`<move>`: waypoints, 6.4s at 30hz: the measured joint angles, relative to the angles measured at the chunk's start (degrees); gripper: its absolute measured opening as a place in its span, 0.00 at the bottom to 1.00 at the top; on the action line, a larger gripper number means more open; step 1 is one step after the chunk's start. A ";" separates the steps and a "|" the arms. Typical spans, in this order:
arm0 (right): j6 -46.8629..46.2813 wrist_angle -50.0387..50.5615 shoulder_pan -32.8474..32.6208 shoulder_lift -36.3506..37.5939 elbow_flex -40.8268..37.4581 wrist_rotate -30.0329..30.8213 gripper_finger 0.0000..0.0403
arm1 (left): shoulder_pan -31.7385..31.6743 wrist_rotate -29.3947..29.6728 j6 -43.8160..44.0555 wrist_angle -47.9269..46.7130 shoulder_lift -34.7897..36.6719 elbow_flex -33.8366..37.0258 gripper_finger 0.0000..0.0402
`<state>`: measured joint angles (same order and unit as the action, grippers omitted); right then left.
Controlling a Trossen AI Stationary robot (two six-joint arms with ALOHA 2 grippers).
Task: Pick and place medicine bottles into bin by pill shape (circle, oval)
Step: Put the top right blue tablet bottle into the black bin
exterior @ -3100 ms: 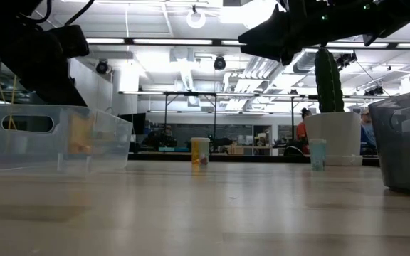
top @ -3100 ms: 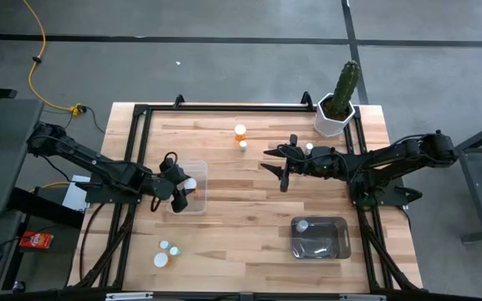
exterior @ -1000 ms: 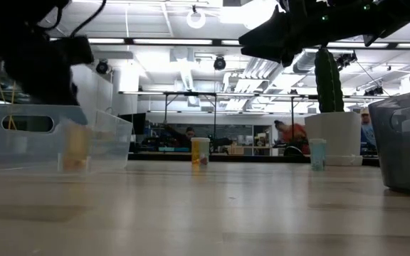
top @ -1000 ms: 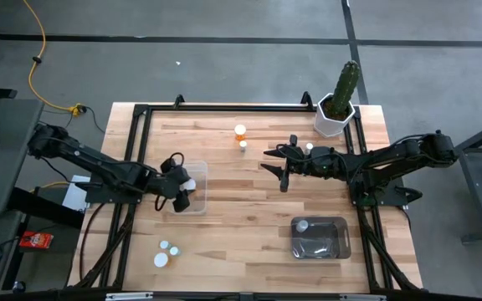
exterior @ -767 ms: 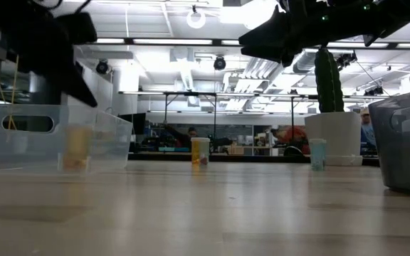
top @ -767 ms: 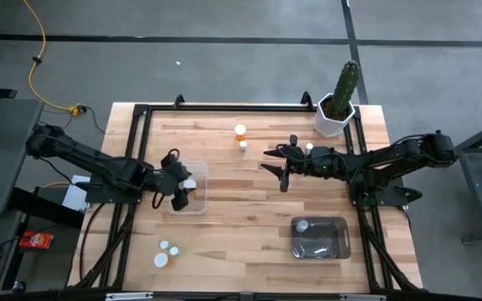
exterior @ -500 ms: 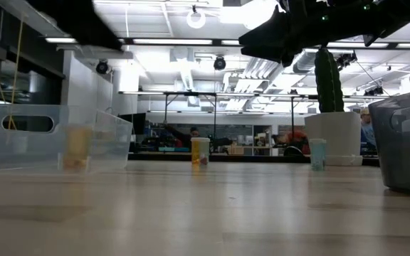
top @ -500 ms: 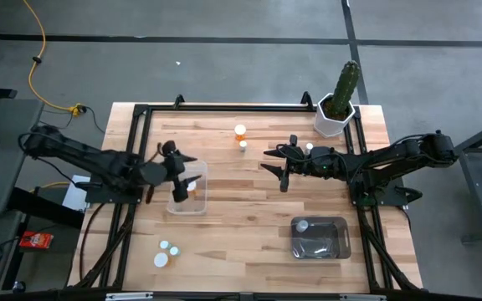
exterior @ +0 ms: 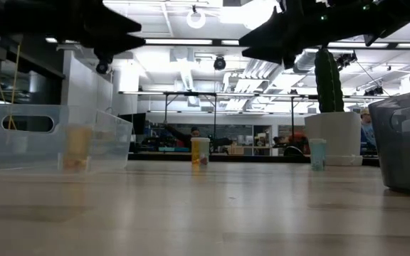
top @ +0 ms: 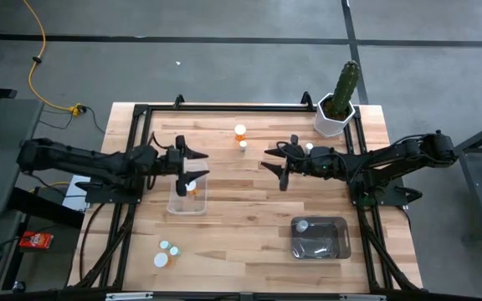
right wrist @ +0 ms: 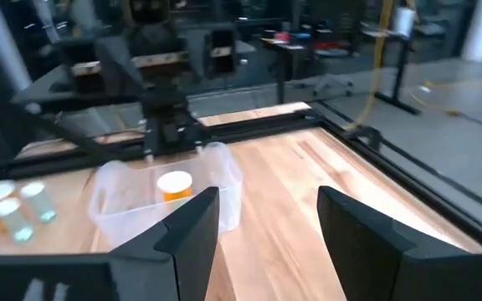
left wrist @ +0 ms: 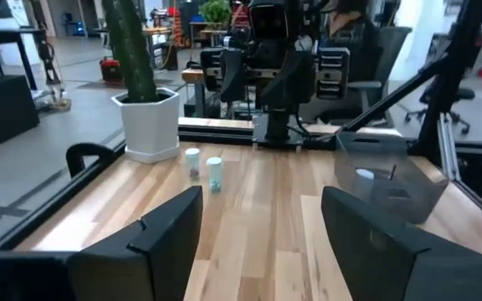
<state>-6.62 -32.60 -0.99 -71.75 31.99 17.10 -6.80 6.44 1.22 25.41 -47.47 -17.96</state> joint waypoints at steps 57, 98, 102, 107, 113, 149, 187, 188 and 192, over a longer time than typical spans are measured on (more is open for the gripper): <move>-52.27 73.07 9.70 -13.18 13.97 9.60 0.37 | -1.03 -1.29 0.69 0.54 0.99 0.14 0.57; -6.68 20.82 -2.08 -15.16 21.70 -4.50 0.25 | -0.92 -7.55 10.31 -3.41 -16.37 -8.42 0.57; -6.36 21.58 -2.08 -15.82 22.38 -6.71 0.25 | -0.95 -7.11 10.20 -3.39 -19.65 -10.19 0.57; -5.75 22.26 -2.65 -17.07 24.18 -6.87 0.25 | -0.91 -9.74 10.18 -2.32 -22.18 -10.80 0.57; -4.82 22.67 -2.91 -20.97 27.92 -11.82 0.25 | -0.56 -11.38 9.54 1.27 -23.98 -10.77 0.57; -0.80 23.96 -3.58 -23.63 32.13 -11.79 0.25 | 0.08 -14.34 6.70 1.42 -25.07 -10.77 0.25; 5.12 25.17 -6.88 -18.80 31.85 4.58 0.48 | -0.50 -2.21 11.30 -27.54 2.52 -8.20 0.24; 5.12 25.18 -6.88 -18.80 31.85 4.57 0.48 | 0.25 -0.70 12.19 -28.19 4.72 -7.15 0.24; 5.14 25.09 -6.88 -18.80 31.85 4.55 0.48 | 4.27 6.38 15.71 -25.41 12.25 -1.09 0.24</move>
<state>-1.48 -7.51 -7.88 -90.54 63.83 21.65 -2.53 12.82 16.93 0.00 -35.22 -19.06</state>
